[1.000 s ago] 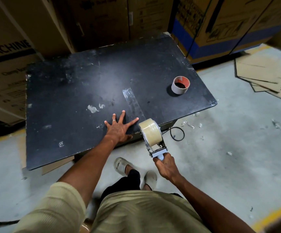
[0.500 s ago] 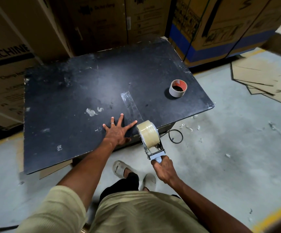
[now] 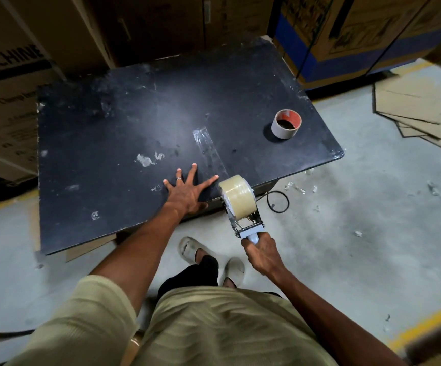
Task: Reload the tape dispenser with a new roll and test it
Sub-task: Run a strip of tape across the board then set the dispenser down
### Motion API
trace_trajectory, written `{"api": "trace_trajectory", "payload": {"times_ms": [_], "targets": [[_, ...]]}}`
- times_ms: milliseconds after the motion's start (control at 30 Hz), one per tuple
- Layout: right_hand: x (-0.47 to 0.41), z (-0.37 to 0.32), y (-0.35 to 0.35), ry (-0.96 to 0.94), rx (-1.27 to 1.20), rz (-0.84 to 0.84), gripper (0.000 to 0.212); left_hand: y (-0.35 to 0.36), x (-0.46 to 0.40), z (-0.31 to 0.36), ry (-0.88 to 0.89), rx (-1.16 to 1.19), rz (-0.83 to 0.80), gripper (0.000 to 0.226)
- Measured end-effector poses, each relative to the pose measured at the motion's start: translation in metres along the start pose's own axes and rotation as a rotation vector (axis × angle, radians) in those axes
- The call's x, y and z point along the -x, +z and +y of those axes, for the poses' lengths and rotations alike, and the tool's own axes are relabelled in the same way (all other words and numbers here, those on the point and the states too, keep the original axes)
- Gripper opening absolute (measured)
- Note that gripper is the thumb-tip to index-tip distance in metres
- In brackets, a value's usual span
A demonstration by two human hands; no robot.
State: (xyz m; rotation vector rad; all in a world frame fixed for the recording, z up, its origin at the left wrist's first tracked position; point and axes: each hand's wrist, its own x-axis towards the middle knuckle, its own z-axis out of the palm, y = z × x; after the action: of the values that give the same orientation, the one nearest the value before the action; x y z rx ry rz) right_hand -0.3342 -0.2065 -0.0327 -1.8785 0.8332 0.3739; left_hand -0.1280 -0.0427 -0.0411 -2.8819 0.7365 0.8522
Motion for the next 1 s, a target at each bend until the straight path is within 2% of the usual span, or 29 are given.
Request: {"api": "trace_trajectory", "payload": {"times_ms": [133,300,467,633,767,833,900,933,1000], "targets": [[0.003,0.002,-0.001,-0.041,0.039,0.023,0.030,0.002,-0.002,0.000,0.004,0.010,0.008,0.097],[0.009,0.023,0.001,0.041,-0.024,0.015,0.020,0.002,-0.002,0.000,-0.005,-0.017,0.015,0.095],[-0.002,0.017,0.003,0.014,0.013,0.005,0.026,0.002,-0.001,0.000,-0.012,-0.011,-0.002,0.096],[-0.013,0.009,0.005,0.010,0.035,-0.002,0.023,0.001,-0.002,0.000,-0.007,-0.004,0.000,0.098],[-0.012,0.008,0.003,-0.032,0.118,-0.016,0.035,0.000,-0.001,-0.001,-0.002,0.005,-0.007,0.097],[-0.002,0.031,-0.001,-0.032,0.186,-0.076,0.035,-0.001,0.001,-0.001,0.007,0.002,0.000,0.096],[0.007,0.071,-0.005,-0.012,0.302,-0.153,0.064,-0.002,0.001,0.000,0.009,0.003,-0.001,0.095],[0.006,0.094,-0.005,0.029,0.302,-0.142,0.071,0.001,0.000,0.000,0.008,0.008,0.005,0.095],[-0.003,0.111,-0.004,0.138,0.257,-0.042,0.068,0.001,-0.003,0.000,0.007,-0.014,0.033,0.095]]}}
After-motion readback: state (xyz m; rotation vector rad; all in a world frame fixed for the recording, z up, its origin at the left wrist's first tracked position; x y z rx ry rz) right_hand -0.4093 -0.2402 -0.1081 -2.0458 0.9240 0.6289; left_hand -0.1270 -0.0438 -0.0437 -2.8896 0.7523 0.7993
